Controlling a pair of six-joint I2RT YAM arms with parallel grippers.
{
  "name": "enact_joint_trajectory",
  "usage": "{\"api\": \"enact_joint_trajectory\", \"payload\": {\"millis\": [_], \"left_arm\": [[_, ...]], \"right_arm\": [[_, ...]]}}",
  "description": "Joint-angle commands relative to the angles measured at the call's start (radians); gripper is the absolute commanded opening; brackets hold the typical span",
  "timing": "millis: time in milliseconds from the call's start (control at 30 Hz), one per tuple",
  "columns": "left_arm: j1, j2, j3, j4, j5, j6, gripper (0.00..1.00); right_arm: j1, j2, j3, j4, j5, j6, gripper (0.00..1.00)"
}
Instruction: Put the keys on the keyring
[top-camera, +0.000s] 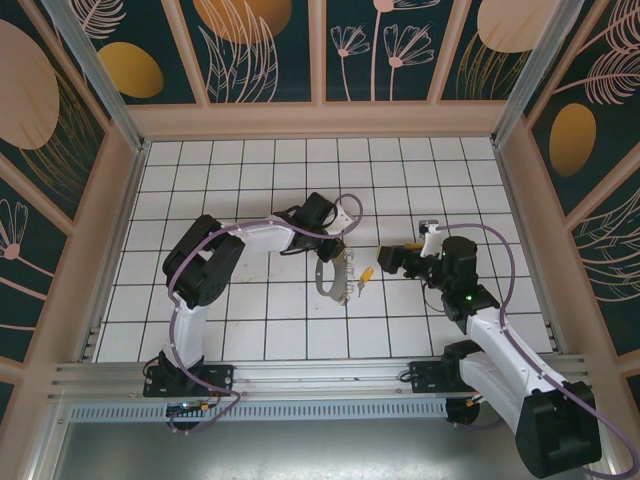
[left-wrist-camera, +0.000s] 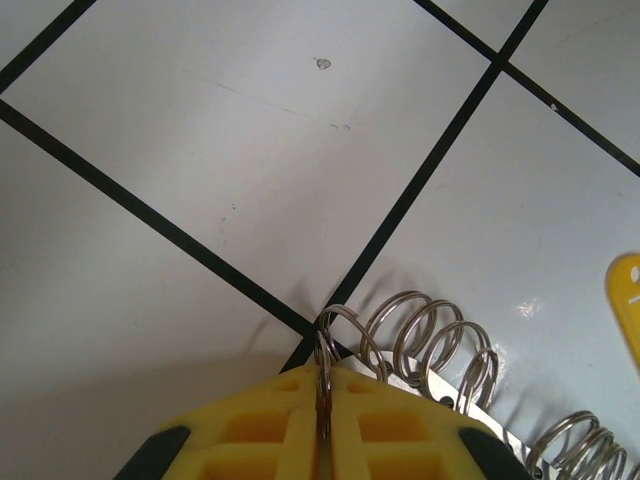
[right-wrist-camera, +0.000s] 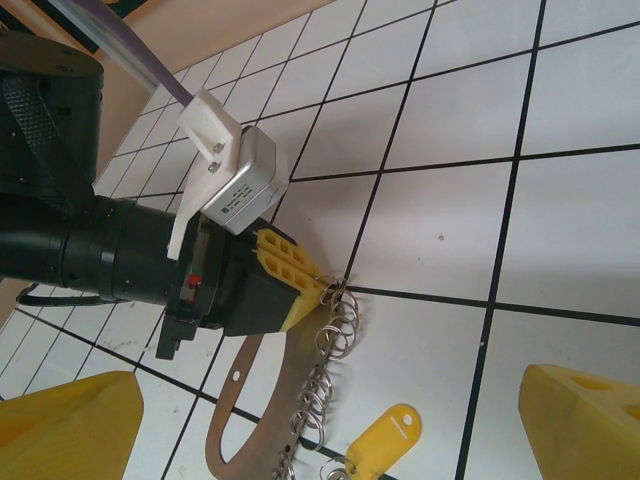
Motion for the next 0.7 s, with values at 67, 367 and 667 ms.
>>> {"api": "enact_joint_trajectory", "payload": {"millis": [67, 367, 667], "left_arm": [[-0.007, 0.002, 0.014, -0.002, 0.023, 0.015, 0.01], [-0.007, -0.072, -0.033, -0.002, 0.011, 0.017, 0.0], [-0.007, -0.326, -0.165, 0.059, -0.033, 0.02, 0.0]], "right_arm": [[0.005, -0.017, 0.021, -0.015, 0.013, -0.02, 0.97], [0.005, -0.049, 0.029, -0.029, -0.002, -0.029, 0.97], [0.007, -0.134, 0.052, -0.019, -0.069, -0.049, 0.97]]}}
